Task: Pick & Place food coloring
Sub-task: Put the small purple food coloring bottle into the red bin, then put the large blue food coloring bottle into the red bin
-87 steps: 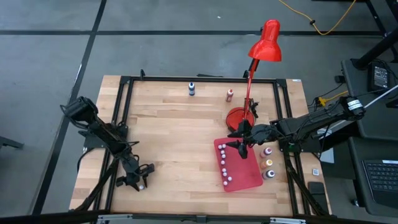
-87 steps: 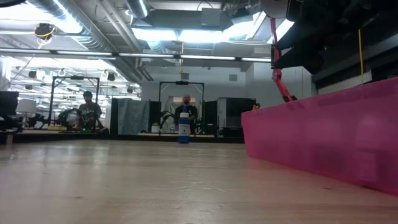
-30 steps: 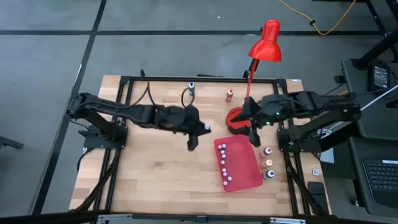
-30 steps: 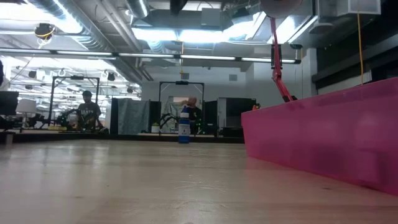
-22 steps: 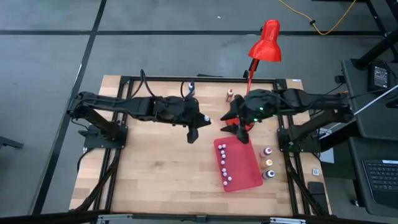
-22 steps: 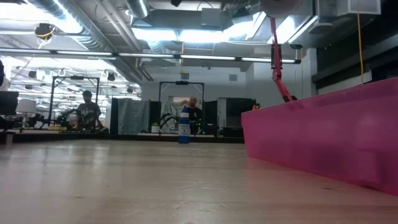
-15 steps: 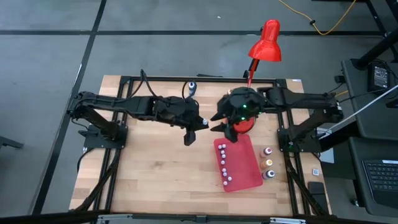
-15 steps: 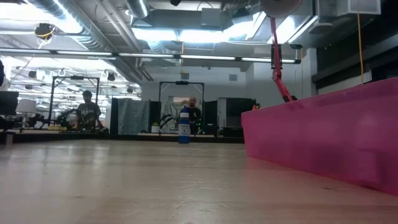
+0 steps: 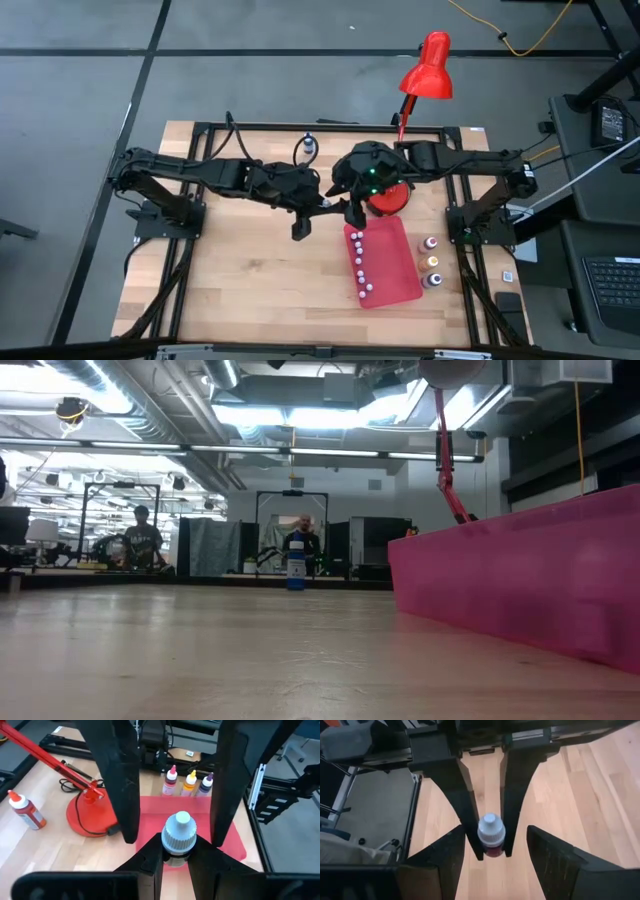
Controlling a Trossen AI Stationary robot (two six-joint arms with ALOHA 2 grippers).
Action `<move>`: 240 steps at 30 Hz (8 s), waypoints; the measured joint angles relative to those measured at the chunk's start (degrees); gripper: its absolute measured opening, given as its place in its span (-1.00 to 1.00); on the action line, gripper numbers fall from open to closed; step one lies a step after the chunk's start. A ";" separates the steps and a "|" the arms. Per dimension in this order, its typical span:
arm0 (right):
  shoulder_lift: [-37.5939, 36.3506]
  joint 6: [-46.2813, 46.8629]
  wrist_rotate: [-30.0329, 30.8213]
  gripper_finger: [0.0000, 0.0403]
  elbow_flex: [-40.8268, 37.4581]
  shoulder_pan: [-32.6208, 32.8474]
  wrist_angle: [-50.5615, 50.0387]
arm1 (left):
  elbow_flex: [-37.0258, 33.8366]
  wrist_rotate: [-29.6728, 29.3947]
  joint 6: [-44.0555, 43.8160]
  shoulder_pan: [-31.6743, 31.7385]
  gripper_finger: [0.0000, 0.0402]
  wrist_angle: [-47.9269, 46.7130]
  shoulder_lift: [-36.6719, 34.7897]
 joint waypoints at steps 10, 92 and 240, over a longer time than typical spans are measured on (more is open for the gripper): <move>0.31 1.16 0.00 0.06 0.00 0.00 1.99 | 0.00 -1.81 -0.18 0.01 -0.67 -1.17 -0.01; -10.60 20.06 29.49 -0.74 -65.42 29.13 43.58 | -1.11 1.55 -2.22 6.51 0.14 -0.10 -2.13; -26.86 -5.02 20.09 -0.18 -42.01 5.53 38.74 | -28.57 -5.59 4.34 37.78 0.45 56.23 27.85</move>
